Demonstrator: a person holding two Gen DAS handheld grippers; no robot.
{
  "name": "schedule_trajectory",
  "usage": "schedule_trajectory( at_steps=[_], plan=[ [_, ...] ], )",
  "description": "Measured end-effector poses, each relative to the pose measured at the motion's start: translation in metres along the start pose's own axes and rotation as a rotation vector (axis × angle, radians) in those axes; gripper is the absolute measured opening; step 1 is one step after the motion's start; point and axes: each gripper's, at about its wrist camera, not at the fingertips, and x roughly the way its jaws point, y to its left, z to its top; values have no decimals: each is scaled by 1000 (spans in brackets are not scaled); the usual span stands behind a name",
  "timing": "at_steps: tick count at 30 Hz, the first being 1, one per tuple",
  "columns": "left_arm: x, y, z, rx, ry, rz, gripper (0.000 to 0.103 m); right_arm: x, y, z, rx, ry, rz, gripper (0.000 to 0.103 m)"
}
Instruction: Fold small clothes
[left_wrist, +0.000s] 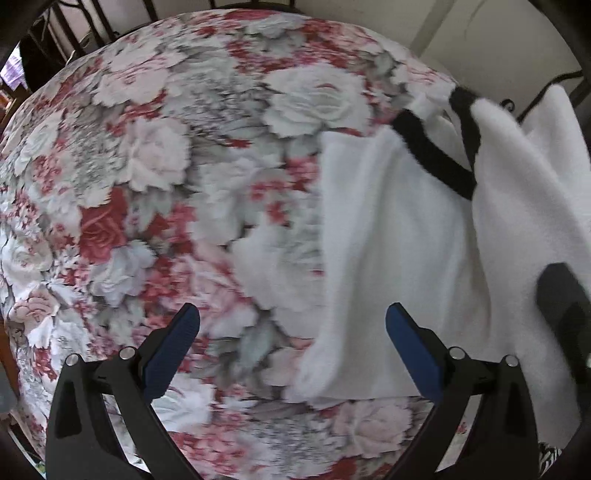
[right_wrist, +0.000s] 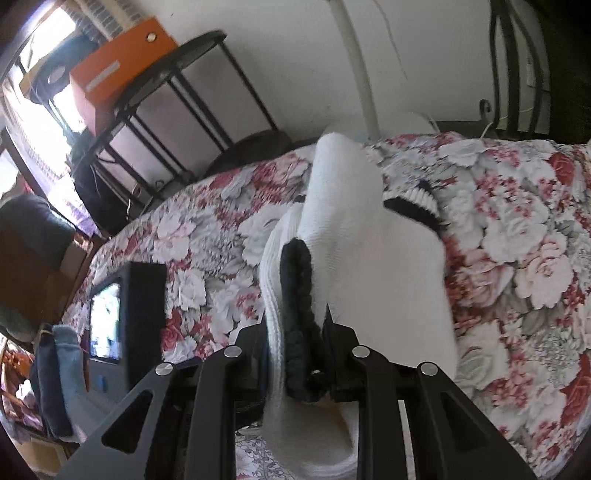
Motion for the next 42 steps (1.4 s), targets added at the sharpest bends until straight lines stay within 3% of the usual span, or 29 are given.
schedule_trajectory(
  at_steps=[13, 19, 21, 26, 27, 29, 31, 36, 39, 42],
  plan=[
    [43, 87, -6, 3, 77, 69, 99, 51, 19, -27, 1, 117, 36, 24],
    [69, 101, -12, 51, 127, 177, 99, 80, 8, -42, 64, 237, 80, 38],
    [69, 113, -12, 25, 120, 186, 98, 76, 9, -40, 76, 248, 128, 49],
    [54, 148, -1, -40, 76, 155, 98, 48, 8, -27, 92, 222, 241, 49],
    [46, 151, 2, -51, 54, 137, 98, 37, 7, -23, 81, 195, 242, 47],
    [29, 153, 4, -64, 10, 106, 98, 16, 3, -18, 56, 140, 229, 31],
    [10, 145, 2, -61, -46, 56, 98, -3, -6, -17, 22, 104, 162, 14],
    [11, 103, -6, 52, -56, -22, 99, -2, -27, -41, -40, 189, 40, 9],
    [28, 62, -10, 101, -19, 5, 99, 11, -22, -62, -116, 244, 14, 9],
    [59, 51, -11, 124, 54, 88, 99, 35, -24, -76, -134, 305, -15, 8]
  ],
)
